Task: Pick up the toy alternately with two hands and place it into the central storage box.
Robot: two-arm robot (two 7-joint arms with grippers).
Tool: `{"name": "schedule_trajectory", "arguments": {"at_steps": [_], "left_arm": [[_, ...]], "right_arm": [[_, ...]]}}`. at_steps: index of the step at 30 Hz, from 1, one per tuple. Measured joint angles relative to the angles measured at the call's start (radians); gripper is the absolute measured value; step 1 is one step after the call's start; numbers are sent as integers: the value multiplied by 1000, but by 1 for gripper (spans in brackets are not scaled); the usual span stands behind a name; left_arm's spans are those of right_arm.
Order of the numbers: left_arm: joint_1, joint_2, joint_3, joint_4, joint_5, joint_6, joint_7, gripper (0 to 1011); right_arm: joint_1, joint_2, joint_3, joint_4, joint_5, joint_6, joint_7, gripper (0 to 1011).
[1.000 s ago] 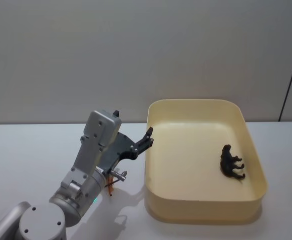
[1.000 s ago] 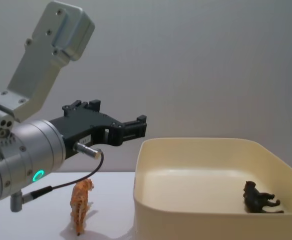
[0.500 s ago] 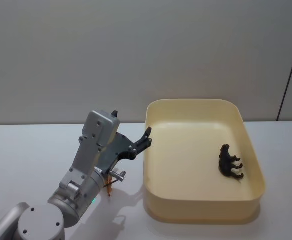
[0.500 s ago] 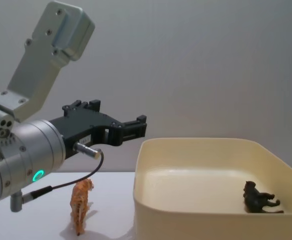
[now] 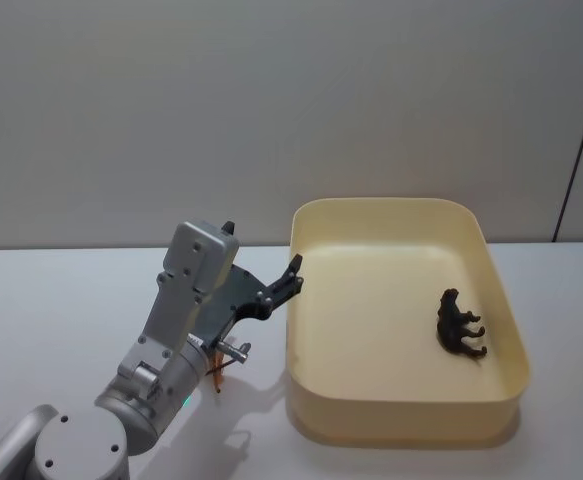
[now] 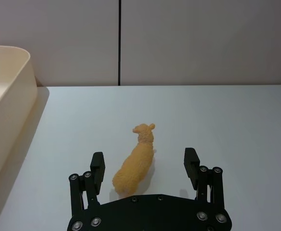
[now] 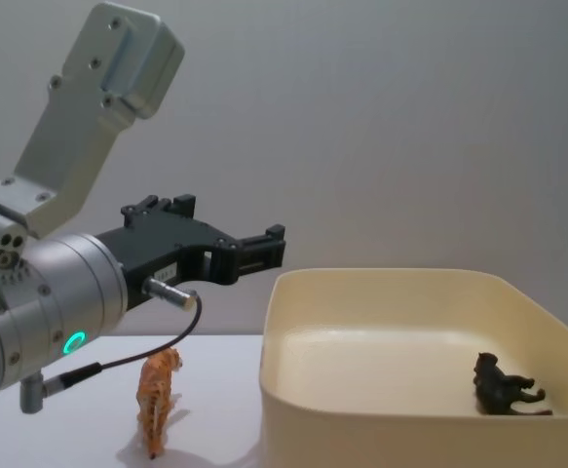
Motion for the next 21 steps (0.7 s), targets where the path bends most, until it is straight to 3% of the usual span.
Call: {"name": "schedule_trajectory", "arguments": {"at_steps": [21], "left_arm": [[0,0,0,0,0,0,0,1001]], "right_arm": [[113,-70,-45,164,-41,18,0,1001]]}}
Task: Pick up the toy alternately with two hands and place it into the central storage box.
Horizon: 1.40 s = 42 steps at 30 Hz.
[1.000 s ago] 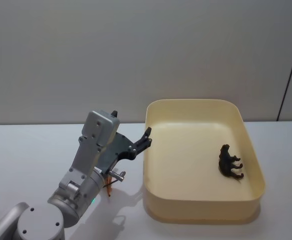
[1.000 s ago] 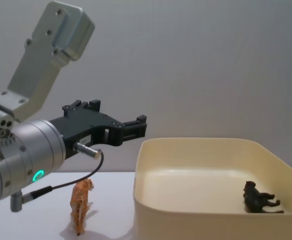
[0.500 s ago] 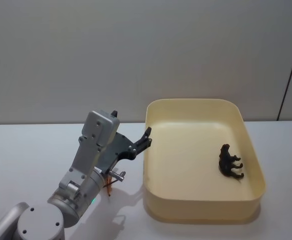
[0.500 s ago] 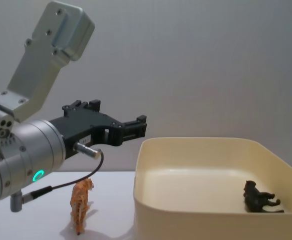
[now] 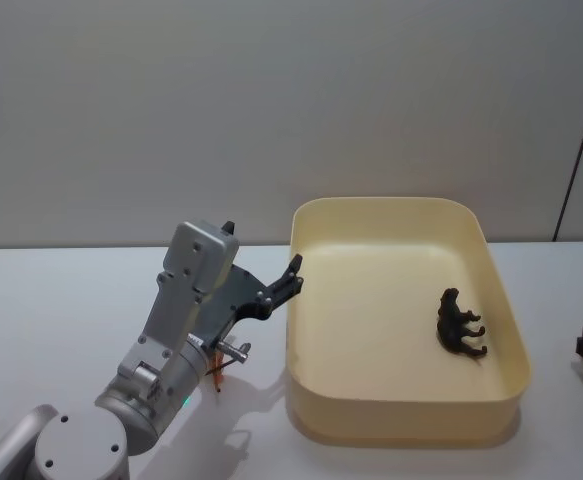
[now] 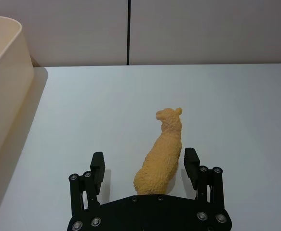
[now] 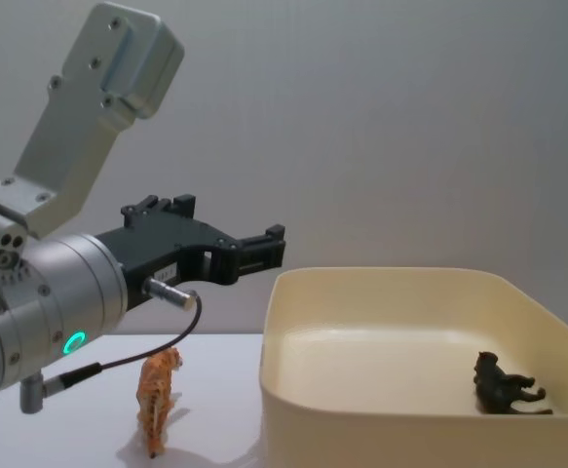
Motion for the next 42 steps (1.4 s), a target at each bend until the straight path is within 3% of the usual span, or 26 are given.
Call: {"name": "schedule_trajectory", "arguments": {"at_steps": [2,11,24,32,42], "left_arm": [[0,0,0,0,0,0,0,1002],[0,0,0,0,0,0,0,1002],[0,0,0,0,0,0,0,1001],[0,0,0,0,0,0,0,1001],[0,0,0,0,0,0,0,1001]], "right_arm": [[5,-3,-2,8,-2,0,-1,1001],[28,-17,-10,42,-9,2,-5,806],[42,-27,-15,63,-15,4,-7,379],[40,-28,-15,55,-15,-3,0,327],[43,-38,-20,-13,4,-17,46,327]]}}
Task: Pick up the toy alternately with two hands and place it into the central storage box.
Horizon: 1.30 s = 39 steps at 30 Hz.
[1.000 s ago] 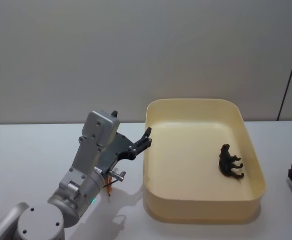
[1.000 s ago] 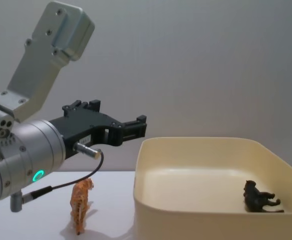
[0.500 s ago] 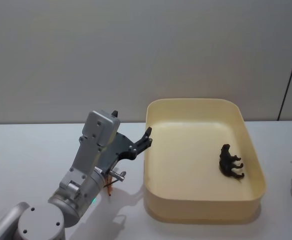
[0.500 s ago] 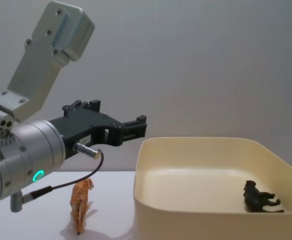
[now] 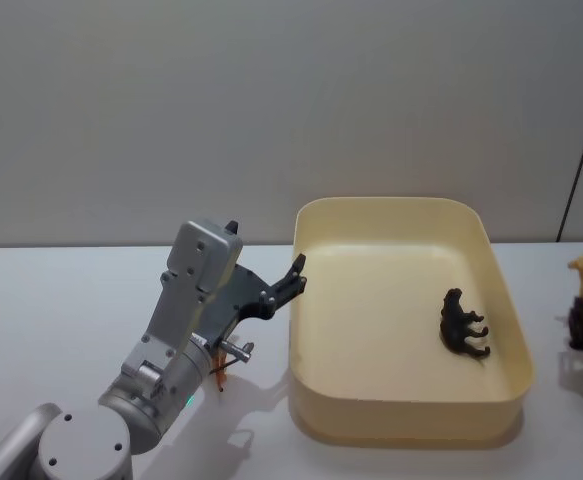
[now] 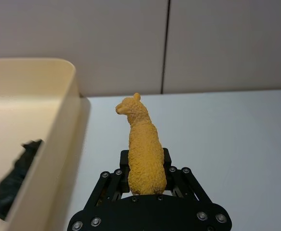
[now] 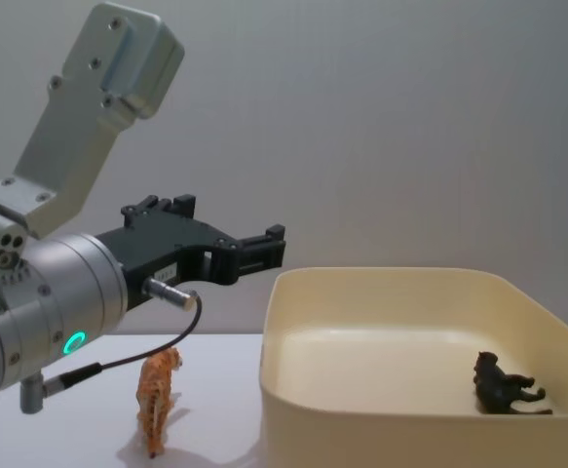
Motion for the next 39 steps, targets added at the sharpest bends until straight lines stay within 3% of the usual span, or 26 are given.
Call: {"name": "schedule_trajectory", "arguments": {"at_steps": [14,25,39], "left_arm": [[0,0,0,0,0,0,0,1001],[0,0,0,0,0,0,0,1001],[0,0,0,0,0,0,0,1002]], "right_arm": [[83,-47,-36,-75,34,59,121,327],[196,-119,-92,-15,13,128,211,327],[279,-171,-131,52,-14,170,268,726]]}}
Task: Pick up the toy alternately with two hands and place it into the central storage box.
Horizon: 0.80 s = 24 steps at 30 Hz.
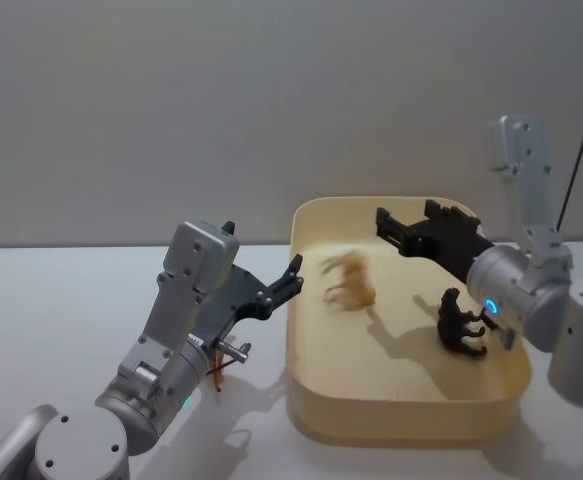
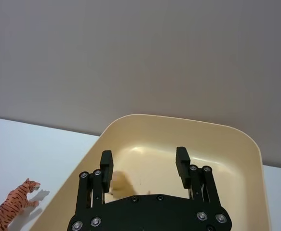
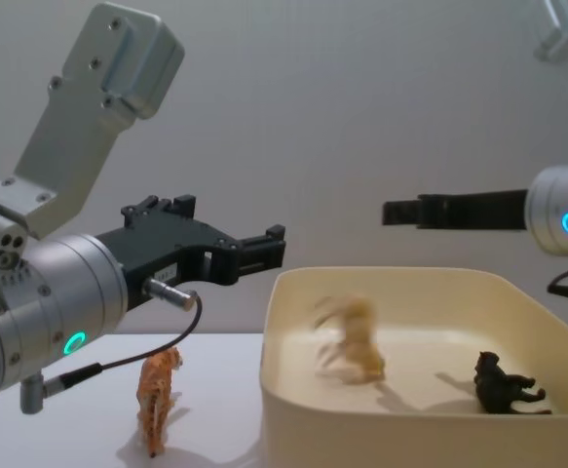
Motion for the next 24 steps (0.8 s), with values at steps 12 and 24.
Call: {"name": "schedule_trajectory", "arguments": {"at_steps": [12,24], "left_arm": [[0,0,0,0,0,0,0,1001],[0,0,0,0,0,0,0,1001]], "right_arm": [[-16,20,20,-23,14,-1,-16,1001],[-68,67,69,-88,62,-14,-60,1001]]}}
